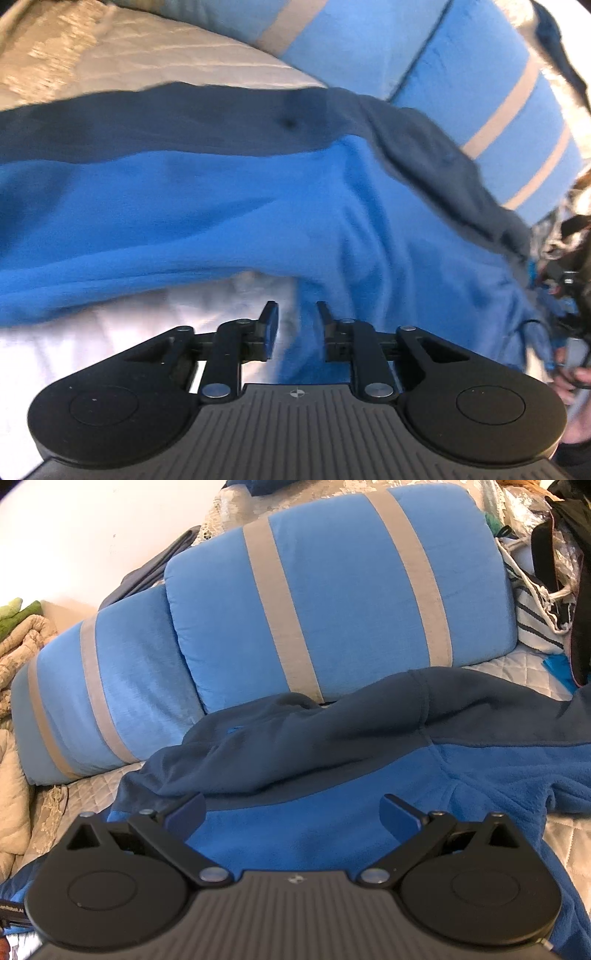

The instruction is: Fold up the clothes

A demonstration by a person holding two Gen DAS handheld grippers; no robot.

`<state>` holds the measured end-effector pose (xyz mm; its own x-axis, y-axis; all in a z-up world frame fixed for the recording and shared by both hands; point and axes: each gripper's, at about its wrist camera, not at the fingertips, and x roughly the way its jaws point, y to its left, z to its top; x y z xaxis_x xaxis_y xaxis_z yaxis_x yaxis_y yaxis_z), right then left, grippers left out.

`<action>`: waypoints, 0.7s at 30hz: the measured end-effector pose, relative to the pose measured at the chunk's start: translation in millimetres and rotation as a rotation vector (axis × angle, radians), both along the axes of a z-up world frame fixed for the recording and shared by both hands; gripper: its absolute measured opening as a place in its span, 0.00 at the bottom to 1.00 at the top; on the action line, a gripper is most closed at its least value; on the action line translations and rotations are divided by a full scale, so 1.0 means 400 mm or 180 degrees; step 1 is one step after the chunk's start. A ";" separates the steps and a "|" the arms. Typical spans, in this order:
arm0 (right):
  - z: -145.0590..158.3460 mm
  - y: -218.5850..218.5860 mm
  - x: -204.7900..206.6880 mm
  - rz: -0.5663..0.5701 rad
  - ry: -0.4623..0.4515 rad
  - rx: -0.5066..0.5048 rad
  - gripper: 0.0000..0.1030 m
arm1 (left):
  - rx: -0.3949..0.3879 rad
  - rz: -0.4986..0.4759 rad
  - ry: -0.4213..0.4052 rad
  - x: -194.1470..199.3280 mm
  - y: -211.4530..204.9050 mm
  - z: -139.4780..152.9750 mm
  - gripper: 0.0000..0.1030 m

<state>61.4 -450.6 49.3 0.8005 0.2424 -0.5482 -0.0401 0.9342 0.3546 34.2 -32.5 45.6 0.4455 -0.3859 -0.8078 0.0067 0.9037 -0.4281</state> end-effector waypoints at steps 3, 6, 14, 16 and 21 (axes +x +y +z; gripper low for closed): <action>-0.003 -0.001 0.000 0.0001 -0.0002 0.0021 1.00 | -0.0053 0.0101 -0.0162 -0.013 0.020 0.025 0.66; -0.003 0.001 0.001 0.0022 -0.0008 0.0007 1.00 | -0.0198 0.0208 -0.0210 -0.015 0.036 0.032 0.70; -0.009 -0.002 0.000 0.0007 0.0004 0.0014 1.00 | -0.0686 0.0655 -0.0042 0.024 0.067 -0.035 0.70; -0.010 -0.001 0.000 0.0015 0.0004 0.0002 1.00 | -0.0704 0.0653 0.0039 0.042 0.059 -0.052 0.68; -0.014 -0.003 0.003 -0.0002 0.0020 -0.0013 1.00 | -0.0318 0.0729 -0.0077 0.062 0.054 -0.043 0.15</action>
<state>62.7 -451.7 43.9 0.7971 0.2397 -0.5542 -0.0373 0.9356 0.3511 59.1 -10.8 28.6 0.5493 -0.3501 -0.7587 -0.1819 0.8361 -0.5175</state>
